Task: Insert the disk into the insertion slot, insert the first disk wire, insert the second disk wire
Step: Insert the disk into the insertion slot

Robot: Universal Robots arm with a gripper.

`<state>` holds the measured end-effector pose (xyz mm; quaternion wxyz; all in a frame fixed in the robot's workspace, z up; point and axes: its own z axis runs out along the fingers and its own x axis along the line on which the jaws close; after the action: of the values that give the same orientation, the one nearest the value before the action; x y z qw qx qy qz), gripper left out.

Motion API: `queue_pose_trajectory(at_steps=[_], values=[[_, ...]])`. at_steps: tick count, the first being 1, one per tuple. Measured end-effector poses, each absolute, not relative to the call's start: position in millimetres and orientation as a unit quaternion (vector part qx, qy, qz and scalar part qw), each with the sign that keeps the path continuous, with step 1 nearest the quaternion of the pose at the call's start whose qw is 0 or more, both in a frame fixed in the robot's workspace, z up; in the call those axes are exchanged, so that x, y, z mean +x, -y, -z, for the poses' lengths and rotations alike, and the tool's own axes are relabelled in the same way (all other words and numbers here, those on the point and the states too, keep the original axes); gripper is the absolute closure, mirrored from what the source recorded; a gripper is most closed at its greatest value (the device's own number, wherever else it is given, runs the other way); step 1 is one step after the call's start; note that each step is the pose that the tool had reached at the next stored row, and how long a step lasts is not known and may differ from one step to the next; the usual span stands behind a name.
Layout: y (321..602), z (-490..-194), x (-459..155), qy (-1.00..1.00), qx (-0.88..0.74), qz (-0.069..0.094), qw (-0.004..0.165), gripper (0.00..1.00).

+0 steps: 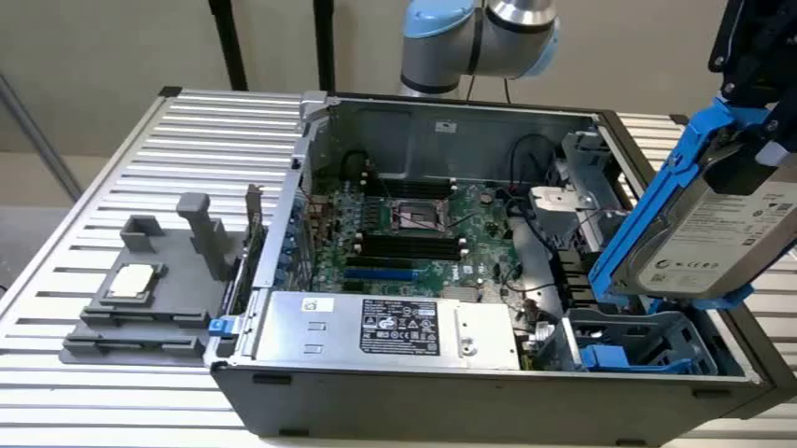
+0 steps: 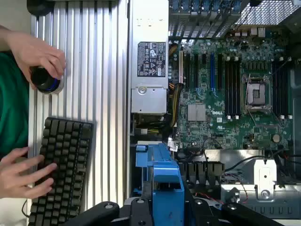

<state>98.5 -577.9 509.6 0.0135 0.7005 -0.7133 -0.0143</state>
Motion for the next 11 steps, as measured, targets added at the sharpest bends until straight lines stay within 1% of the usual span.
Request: queue_pose_trajectory(at_steps=[11], values=[[577.9, -509.6, 99.3, 0.713, 0.701, 0.014, 0.014, 0.68]])
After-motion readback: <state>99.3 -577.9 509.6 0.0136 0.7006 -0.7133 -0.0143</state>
